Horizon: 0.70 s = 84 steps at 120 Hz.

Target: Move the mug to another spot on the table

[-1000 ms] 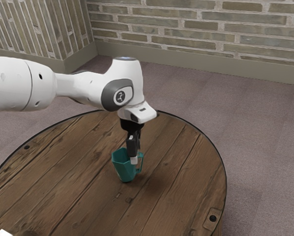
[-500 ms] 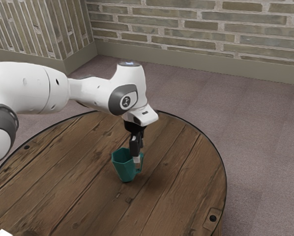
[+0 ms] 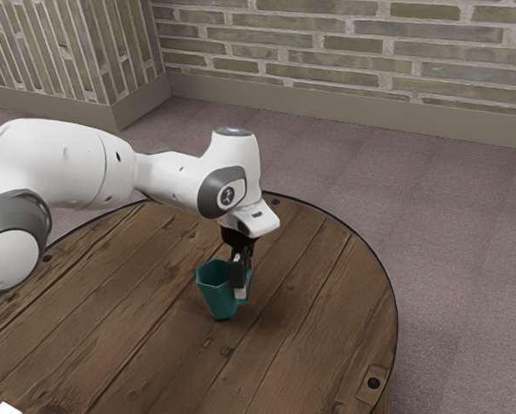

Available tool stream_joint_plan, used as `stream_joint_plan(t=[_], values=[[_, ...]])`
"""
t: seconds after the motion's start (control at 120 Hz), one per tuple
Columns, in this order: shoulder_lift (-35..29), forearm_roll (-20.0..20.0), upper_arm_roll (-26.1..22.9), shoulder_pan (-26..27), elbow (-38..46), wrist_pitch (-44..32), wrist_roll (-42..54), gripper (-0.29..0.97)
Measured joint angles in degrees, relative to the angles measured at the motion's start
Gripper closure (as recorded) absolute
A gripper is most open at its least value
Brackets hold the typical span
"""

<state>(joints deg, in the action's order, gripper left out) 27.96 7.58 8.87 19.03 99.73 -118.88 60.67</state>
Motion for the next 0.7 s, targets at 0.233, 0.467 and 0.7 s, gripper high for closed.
stream_joint_plan(t=[0.233,0.467,0.7], values=[[-0.12,-0.92,-0.08,0.04,-0.03,-0.40,-0.80,0.45],[-0.75,-1.43,-0.15,0.04,-0.40,-0.48,-1.53,0.57],[-2.46,-2.24,-0.34,0.04,-0.90,-0.23,-2.13,0.62]])
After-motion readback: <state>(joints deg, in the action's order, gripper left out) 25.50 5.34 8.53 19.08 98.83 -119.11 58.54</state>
